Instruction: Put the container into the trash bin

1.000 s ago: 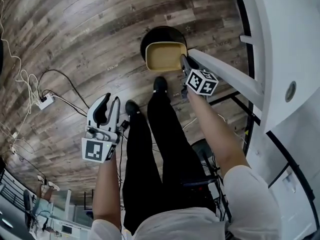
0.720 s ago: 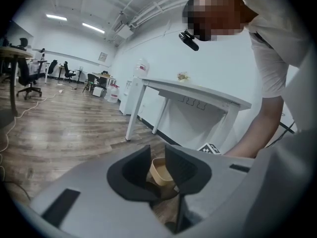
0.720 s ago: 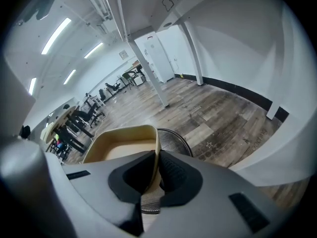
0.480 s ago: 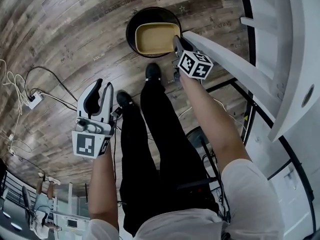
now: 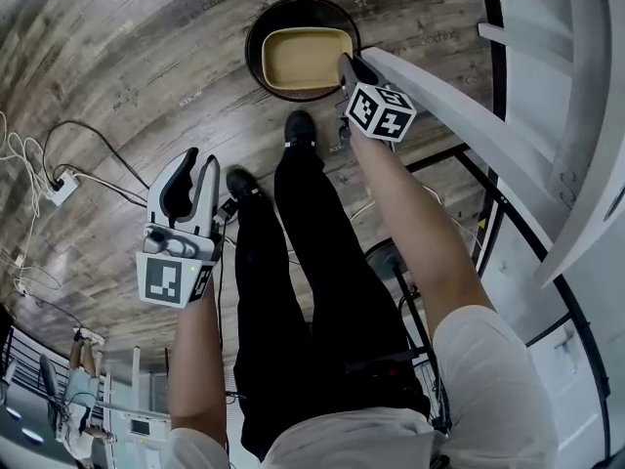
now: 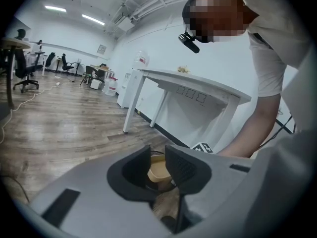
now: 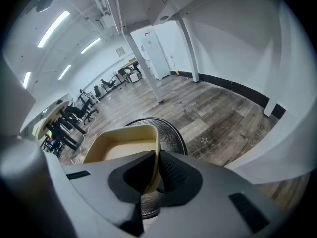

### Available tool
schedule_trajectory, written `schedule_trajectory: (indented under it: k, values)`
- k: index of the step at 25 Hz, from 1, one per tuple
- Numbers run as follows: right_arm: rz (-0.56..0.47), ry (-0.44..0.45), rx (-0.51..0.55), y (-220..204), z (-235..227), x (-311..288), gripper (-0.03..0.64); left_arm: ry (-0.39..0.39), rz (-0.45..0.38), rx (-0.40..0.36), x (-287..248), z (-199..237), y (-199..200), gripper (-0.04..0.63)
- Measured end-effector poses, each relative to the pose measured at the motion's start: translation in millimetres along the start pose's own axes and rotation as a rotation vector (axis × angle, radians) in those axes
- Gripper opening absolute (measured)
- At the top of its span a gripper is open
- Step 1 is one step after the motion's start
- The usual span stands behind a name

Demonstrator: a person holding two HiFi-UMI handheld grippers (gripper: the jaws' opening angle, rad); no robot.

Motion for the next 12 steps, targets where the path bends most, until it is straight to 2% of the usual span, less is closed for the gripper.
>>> schedule_trajectory:
  k: [5,9,10,12]
  values:
    - [0.003,-0.011,-0.003,-3.2,-2.2,-2.3,0.046,0.005,-0.006,0.001,-1.2,0.9,1.2,0.097]
    - [-0.027,0.026,-0.025,-0.7,2.4,-5.1,0.048,0.003,-0.006,0.001,-1.3,1.5,1.5,0.097]
    - [-0.036,0.034,-0.047,-0.6,3.2,-6.0,0.058,0.004,-0.006,0.002,-0.9,1.7,1.4,0.097]
    - [-0.043,0.021,-0.093,-0.8,2.6,-5.9,0.152,0.005,-0.008,0.003,-0.2,2.3,2.0,0.097]
Point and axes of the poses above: the fingertips, and each gripper's own axes: x backward along the fingers, z to its left, y out of its top, the point moved 7 cm from there along x, backward along the fingers, and after that the axes turned 6 degrees about -z, right-handed, at the moved point
